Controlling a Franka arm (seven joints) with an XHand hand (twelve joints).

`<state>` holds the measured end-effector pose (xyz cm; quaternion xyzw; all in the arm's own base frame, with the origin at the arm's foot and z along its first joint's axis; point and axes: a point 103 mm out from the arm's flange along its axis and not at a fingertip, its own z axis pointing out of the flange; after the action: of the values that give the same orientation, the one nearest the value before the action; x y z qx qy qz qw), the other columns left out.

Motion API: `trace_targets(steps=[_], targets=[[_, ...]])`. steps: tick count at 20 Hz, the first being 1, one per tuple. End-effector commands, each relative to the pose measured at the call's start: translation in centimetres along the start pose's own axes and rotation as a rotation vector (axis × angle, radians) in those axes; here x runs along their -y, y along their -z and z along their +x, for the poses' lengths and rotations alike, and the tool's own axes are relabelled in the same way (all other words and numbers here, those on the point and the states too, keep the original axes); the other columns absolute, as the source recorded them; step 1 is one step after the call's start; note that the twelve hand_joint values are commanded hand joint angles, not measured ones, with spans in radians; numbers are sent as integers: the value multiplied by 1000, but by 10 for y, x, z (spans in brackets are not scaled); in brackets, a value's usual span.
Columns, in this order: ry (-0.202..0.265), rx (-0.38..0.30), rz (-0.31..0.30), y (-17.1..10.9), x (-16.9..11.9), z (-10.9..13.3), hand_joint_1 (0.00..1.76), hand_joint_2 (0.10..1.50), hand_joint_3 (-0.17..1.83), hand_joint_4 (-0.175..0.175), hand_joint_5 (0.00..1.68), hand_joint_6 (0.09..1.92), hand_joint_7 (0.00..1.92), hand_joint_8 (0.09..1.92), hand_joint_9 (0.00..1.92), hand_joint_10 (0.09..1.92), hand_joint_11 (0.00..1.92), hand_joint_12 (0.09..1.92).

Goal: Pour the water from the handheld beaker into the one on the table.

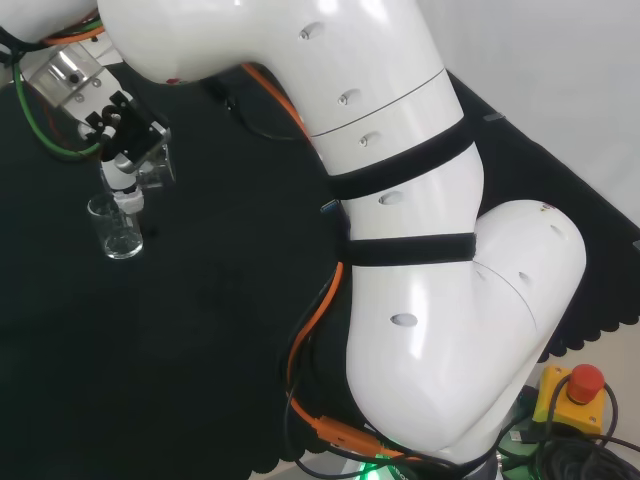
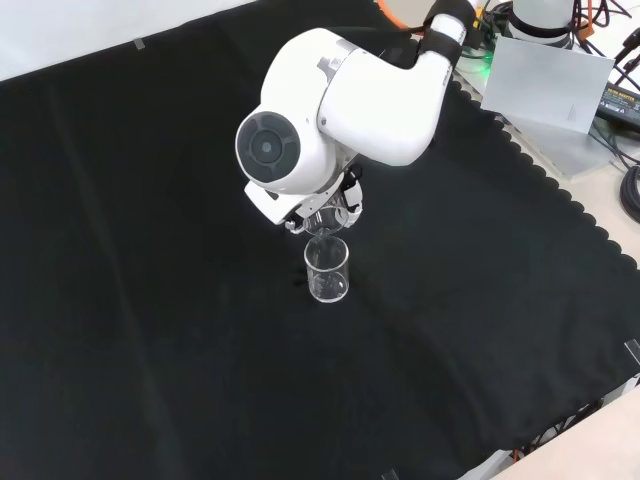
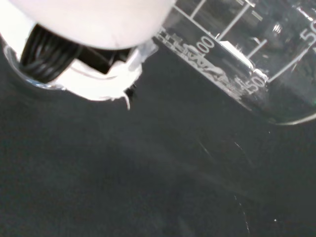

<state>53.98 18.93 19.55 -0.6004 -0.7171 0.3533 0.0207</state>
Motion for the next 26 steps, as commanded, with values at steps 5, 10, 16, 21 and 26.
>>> trace_targets(steps=[5,10,16,21,26], targets=[[10,15,-3,5,6,14,1218,593,650,-120,1577,87,1830,87,1717,87,1377,724],[19,-3,-5,1,6,1,1217,594,649,-119,1576,87,1830,87,1716,87,1376,724],[15,1,-4,1,6,1,1217,595,647,-119,1574,87,1830,87,1715,87,1374,724],[10,-10,-27,7,10,19,1210,588,695,-114,1445,360,1826,87,1661,194,1367,738],[23,-53,-65,6,13,13,1202,573,770,-114,1339,605,1819,87,1553,448,1359,760]])
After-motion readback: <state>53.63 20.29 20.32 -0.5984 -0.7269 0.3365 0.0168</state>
